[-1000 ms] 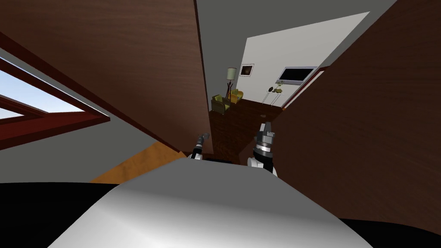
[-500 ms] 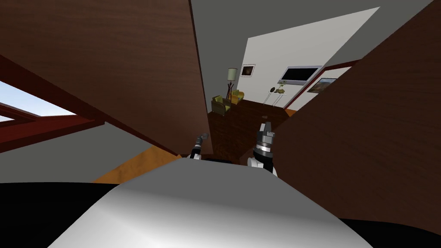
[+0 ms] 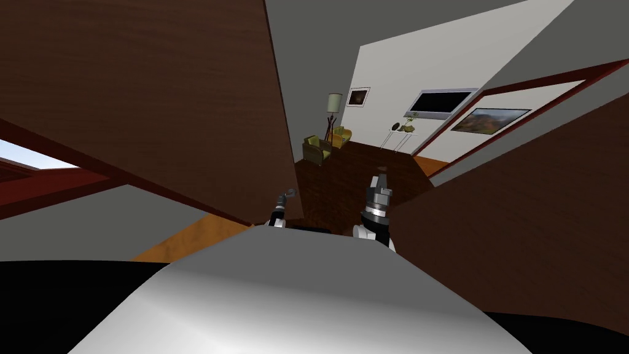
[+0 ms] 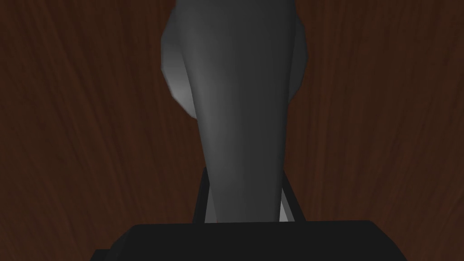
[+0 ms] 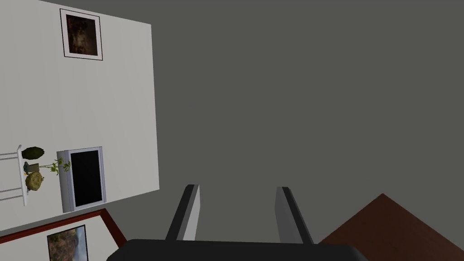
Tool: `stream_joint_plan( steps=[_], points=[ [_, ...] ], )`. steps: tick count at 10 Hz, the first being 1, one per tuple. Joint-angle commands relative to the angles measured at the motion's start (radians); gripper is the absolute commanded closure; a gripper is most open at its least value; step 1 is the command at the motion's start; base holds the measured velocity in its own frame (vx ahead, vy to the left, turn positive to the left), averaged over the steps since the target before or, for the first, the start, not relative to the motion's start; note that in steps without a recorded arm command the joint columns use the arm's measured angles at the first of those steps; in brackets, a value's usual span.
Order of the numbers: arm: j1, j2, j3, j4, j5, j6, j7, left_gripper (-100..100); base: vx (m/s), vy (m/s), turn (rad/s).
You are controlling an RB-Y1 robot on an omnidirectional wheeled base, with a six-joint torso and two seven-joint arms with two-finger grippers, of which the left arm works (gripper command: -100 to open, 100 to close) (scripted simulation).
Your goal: Push the door open
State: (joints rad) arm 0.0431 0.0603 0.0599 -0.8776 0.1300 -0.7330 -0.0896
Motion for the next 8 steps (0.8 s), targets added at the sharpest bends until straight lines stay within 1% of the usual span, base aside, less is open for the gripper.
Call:
stream_joint_plan(
  steps=[1, 3, 6, 8],
  points=[
    [-0.009, 0.014, 0.032, 0.008, 0.012, -0.01, -0.012, 100, 0.155, -0.034, 0.067],
    [-0.01, 0.009, 0.055, 0.008, 0.022, -0.012, -0.026, 100, 0.179, -0.029, 0.071],
    [-0.011, 0.001, 0.077, 0.007, 0.032, -0.013, -0.039, 100, 0.171, -0.029, 0.07],
    [-0.012, -0.012, 0.099, 0.007, 0.041, -0.014, -0.053, 100, 0.157, -0.019, 0.079]
  ],
)
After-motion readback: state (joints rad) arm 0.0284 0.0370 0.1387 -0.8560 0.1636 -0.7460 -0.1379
